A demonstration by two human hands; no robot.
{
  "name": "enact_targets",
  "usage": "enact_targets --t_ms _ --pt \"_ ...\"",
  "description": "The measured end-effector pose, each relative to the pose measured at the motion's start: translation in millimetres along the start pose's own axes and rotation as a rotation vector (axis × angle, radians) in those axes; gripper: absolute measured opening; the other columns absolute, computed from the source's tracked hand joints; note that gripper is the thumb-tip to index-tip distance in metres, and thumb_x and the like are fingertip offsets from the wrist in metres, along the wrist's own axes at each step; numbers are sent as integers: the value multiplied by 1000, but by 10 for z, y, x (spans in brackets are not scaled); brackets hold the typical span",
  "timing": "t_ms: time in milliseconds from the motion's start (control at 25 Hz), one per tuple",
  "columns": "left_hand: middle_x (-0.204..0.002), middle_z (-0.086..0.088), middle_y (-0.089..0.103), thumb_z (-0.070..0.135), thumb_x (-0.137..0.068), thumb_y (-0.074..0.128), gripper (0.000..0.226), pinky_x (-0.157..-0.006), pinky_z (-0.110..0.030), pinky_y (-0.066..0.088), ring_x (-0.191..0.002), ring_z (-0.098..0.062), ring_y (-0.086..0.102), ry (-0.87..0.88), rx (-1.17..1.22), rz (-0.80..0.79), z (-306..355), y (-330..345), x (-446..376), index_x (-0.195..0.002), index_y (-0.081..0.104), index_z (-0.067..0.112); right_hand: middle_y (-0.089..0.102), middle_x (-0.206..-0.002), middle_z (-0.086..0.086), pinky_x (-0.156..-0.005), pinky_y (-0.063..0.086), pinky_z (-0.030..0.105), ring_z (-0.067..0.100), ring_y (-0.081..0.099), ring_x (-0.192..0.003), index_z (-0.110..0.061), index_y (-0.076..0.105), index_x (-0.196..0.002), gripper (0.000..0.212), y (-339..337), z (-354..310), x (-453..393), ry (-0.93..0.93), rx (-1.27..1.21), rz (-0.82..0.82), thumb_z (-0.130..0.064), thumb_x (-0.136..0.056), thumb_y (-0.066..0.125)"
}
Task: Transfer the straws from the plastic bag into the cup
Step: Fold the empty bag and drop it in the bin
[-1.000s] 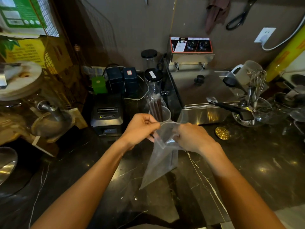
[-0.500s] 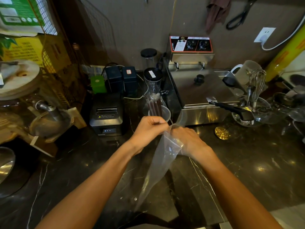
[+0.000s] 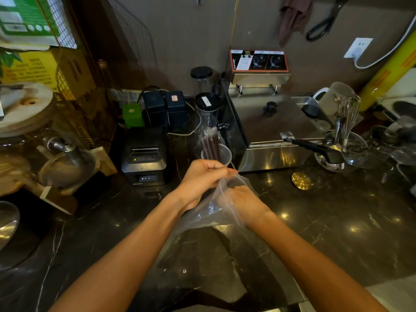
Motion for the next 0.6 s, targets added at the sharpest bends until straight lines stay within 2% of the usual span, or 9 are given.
enact_targets --t_ms 120,240,280,360,400,480,560,600 --pt "-107 -25 76 0 -90 67 13 -94 -42 61 -107 -34 74 -17 28 23 -47 -42 -5 -84 77 4 69 -120 17 -96 55 40 30 70 -109 -1 59 -125 26 67 -50 -69 -7 6 24 -16 -105 53" --pt "-103 -22 78 0 -92 66 10 -86 -35 63 -99 -29 77 -37 30 39 -97 -105 -13 -90 74 -5 68 -125 22 -97 53 41 35 68 -114 3 58 -129 29 238 -75 -81 -82 70 -50 -11 -106 49" --pt "-101 -20 78 0 -92 66 12 -83 -33 63 -96 -27 77 -47 30 47 -121 -122 -16 -95 72 -10 66 -127 26 -95 53 41 39 66 -115 6 59 -128 29 250 -45 -77 -49 -5 -33 -10 -105 49" --pt "-102 -22 78 -1 -92 65 19 -81 -33 63 -96 -27 77 -65 53 51 -159 -144 -21 -100 67 -17 63 -132 32 -89 54 32 38 67 -112 9 60 -128 31 242 38 -85 66 -117 11 -9 -105 49" --pt "-105 -24 77 -1 -92 65 19 -82 -34 63 -98 -28 77 -66 62 44 -161 -144 -20 -101 66 -18 63 -133 29 -89 54 28 32 68 -110 7 59 -130 31 282 18 -110 37 -40 -12 -10 -106 48" --pt "-108 -28 75 -2 -91 65 17 -87 -38 62 -100 -30 76 -49 56 26 -153 -117 -14 -99 66 -18 67 -128 20 -97 55 35 28 68 -111 2 57 -132 30 286 -88 -140 -30 88 -53 -13 -107 47" --pt "-107 -30 74 -5 -91 65 7 -90 -38 62 -102 -30 76 -26 26 46 -118 -122 -5 -88 69 -11 71 -115 15 -91 58 41 28 72 -102 1 54 -132 32 222 -49 -152 32 95 -42 -17 -105 51" --pt "-105 -31 74 -6 -90 65 10 -89 -37 62 -103 -31 76 -15 11 69 -106 -147 -15 -81 69 -4 72 -111 14 -86 60 41 28 73 -96 1 51 -134 37 151 -42 -151 47 62 3 -18 -104 55"
Point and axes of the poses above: each hand's wrist, its own x-axis away from the middle knuckle, its own y-axis out of the palm, z = x × y, the point moved 8 cm from there along -x, towards the middle knuckle
